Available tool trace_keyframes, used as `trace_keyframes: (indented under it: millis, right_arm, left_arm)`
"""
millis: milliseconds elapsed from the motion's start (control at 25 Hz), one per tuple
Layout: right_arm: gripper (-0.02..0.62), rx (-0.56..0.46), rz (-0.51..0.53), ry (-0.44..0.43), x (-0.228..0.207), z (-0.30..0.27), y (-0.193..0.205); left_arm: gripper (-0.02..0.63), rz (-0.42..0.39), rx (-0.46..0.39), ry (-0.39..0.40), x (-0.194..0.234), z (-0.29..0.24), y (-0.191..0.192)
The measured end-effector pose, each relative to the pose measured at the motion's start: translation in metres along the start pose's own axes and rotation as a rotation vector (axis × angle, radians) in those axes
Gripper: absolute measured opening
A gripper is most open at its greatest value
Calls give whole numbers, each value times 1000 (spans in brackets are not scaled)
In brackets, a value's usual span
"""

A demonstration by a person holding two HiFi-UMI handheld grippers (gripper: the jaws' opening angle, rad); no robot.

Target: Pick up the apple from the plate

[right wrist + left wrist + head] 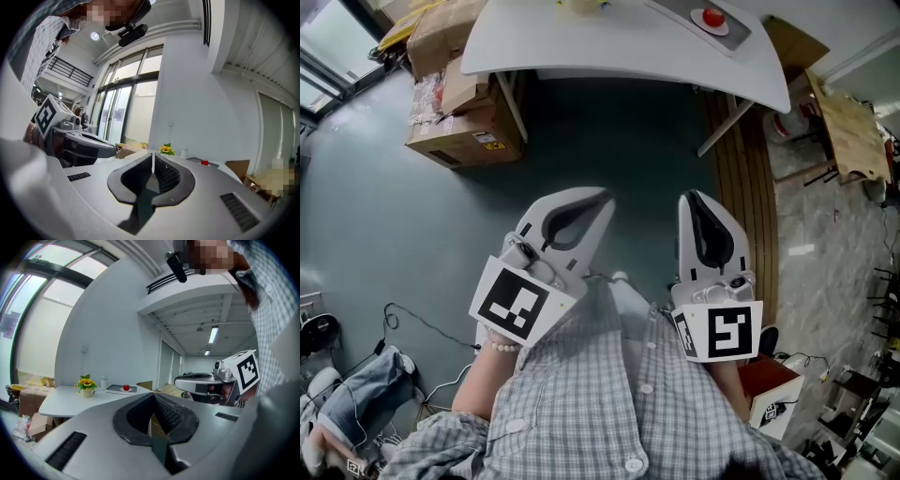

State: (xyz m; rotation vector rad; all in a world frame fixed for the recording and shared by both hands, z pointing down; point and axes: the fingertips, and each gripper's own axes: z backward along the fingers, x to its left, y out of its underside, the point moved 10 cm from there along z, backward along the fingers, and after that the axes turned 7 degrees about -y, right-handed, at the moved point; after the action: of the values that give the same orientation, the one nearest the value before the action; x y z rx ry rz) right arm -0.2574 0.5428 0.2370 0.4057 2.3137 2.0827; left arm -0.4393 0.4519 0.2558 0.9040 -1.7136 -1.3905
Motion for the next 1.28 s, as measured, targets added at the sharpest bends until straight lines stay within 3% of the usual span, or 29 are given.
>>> trace_keyframes:
  millis: [600,920,1280]
  right_arm:
    - [31,0,38,65,20,-4,-7]
    - [31,-6,14,30,-1,-30,4]
    - [31,-10,4,-19,-61,-67,15]
  left_arm:
    - [9,-34,-6,8,29,23,1]
    - [9,-52,2,-5,36,0,-4]
    - [9,-27,11,-61,45,-58,-11]
